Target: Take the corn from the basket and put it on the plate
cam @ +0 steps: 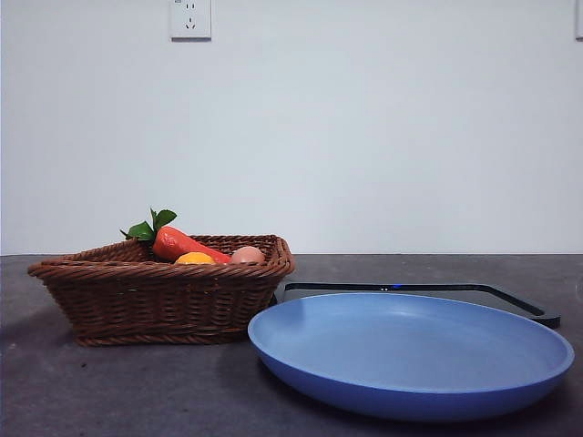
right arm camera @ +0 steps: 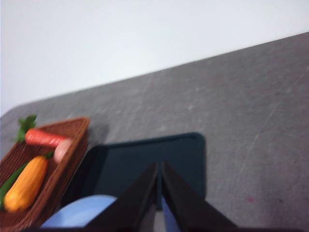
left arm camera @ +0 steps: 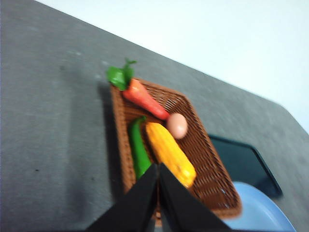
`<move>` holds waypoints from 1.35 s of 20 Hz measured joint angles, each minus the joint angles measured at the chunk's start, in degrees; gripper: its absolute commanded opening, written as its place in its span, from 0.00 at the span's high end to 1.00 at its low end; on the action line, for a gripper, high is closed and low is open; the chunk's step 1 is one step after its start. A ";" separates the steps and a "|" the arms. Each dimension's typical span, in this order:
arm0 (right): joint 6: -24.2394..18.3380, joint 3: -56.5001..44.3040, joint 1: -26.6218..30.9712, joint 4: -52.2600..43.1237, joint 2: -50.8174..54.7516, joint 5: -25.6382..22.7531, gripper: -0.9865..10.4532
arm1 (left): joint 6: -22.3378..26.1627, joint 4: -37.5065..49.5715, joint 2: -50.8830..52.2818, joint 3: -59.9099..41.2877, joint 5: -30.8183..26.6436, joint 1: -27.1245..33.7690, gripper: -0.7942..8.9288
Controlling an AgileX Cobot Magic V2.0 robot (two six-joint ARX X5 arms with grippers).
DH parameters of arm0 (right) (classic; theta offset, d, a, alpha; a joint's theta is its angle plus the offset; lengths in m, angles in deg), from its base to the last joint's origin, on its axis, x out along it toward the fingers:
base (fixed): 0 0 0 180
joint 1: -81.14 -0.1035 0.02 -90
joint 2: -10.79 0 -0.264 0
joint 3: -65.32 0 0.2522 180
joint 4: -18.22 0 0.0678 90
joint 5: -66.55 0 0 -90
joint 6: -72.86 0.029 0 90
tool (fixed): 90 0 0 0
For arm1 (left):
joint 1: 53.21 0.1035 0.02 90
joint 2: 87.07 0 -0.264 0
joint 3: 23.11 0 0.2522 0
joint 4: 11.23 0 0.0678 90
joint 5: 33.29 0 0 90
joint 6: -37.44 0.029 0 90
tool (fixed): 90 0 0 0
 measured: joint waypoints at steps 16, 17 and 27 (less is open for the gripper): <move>-19.98 19.69 -7.02 26.51 -21.94 4.81 0.91 | 16.15 -17.14 -16.92 12.81 11.04 -3.50 0.91; -20.24 19.69 -7.72 26.69 -22.38 4.79 0.91 | 16.68 -17.18 -17.07 12.81 11.04 -3.85 0.91; -19.78 19.71 -8.68 25.24 -23.96 4.81 0.65 | 17.16 -17.09 -17.07 12.81 11.04 -4.00 0.50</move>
